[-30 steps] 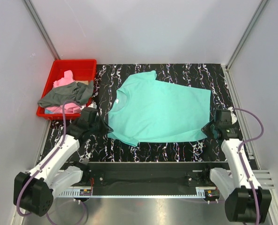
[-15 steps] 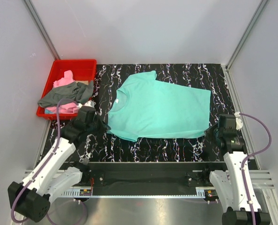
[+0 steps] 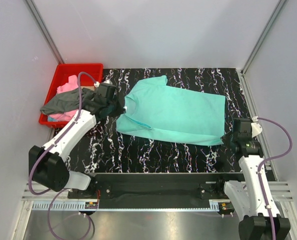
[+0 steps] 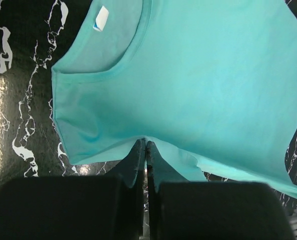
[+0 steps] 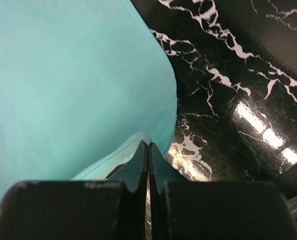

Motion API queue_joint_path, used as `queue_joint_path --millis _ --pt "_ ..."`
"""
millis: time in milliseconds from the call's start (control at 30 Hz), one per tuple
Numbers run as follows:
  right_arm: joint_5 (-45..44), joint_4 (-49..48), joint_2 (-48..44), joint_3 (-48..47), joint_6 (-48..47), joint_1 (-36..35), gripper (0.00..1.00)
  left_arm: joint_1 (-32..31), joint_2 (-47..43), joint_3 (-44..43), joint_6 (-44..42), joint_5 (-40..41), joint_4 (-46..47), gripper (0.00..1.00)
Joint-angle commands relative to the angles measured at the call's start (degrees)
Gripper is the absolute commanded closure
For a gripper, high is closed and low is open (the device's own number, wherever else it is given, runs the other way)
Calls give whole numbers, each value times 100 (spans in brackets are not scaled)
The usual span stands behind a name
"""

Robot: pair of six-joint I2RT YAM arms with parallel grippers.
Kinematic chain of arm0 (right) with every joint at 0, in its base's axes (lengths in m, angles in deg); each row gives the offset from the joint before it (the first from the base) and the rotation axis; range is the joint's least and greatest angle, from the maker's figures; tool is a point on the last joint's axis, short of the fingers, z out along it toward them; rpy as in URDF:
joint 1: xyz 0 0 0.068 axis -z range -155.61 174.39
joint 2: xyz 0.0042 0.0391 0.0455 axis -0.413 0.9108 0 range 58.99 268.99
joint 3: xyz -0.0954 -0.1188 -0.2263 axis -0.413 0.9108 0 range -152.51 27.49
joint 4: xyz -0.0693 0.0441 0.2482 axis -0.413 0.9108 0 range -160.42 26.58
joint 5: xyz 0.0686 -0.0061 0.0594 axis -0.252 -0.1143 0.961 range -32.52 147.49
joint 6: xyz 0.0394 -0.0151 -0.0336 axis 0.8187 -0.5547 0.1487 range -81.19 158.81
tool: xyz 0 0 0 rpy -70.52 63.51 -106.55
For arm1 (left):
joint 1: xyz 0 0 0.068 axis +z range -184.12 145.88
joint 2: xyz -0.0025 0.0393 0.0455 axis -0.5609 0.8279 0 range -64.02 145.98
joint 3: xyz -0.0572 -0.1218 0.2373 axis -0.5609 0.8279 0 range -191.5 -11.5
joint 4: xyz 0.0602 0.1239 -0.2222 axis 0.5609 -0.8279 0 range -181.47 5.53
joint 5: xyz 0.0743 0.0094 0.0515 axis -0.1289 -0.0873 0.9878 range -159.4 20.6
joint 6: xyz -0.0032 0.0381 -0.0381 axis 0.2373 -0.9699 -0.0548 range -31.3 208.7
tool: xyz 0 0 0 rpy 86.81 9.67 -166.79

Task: Fold and stack the t-shirts
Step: Fold the tshirt

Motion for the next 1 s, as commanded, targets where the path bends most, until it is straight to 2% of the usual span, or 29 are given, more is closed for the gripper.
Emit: queue_joint_path --millis 0,233,400,633,967 --pt "-359 9 -224 -506 -178 -24 100 -17 -177 -250 -180 351 46 100" --pt "-342 -201 21 -313 15 -15 100 -9 227 -381 -610 62 573 100" --pt "-482 -667 320 -243 -72 -15 100 9 894 -1083 -1093 53 591 100" --pt "-702 -1063 1198 -190 -222 -15 100 18 1974 -2129 -1323 -306 495 100" --pt "-1019 -1265 1946 -252 -222 11 100 18 2952 -2939 -1569 -352 459 100"
